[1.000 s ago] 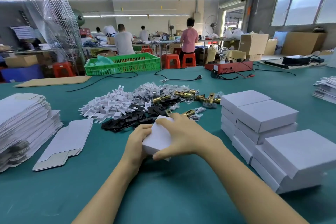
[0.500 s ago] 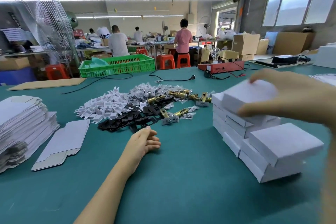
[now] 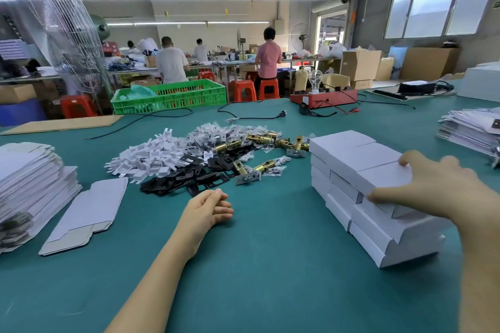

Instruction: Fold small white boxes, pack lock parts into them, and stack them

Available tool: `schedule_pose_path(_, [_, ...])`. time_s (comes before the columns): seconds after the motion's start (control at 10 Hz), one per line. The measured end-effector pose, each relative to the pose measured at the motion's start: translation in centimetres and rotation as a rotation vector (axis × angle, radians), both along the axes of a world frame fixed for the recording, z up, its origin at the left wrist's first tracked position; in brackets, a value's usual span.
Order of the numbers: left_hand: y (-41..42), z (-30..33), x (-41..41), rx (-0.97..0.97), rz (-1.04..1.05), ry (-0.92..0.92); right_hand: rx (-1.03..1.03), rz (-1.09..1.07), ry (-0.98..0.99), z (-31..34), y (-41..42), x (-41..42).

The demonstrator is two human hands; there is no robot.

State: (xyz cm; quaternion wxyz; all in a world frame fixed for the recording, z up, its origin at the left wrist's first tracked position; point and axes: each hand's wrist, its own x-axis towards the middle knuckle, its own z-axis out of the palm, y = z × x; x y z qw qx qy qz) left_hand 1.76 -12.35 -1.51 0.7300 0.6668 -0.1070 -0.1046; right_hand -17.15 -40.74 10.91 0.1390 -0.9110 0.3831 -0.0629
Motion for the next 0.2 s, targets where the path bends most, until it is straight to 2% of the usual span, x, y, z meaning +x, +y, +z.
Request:
schedule_pose_path(0.1, [0.05, -0.31, 0.31, -0.014, -0.004, -0.002, 0.013, -0.008, 0.029, 0.03, 0.51, 0.02])
schedule_pose_path(0.2, [0.05, -0.34, 0.41, -0.02, -0.002, 0.003, -0.071, -0.027, -0.012, 0.42, 1.18, 0.45])
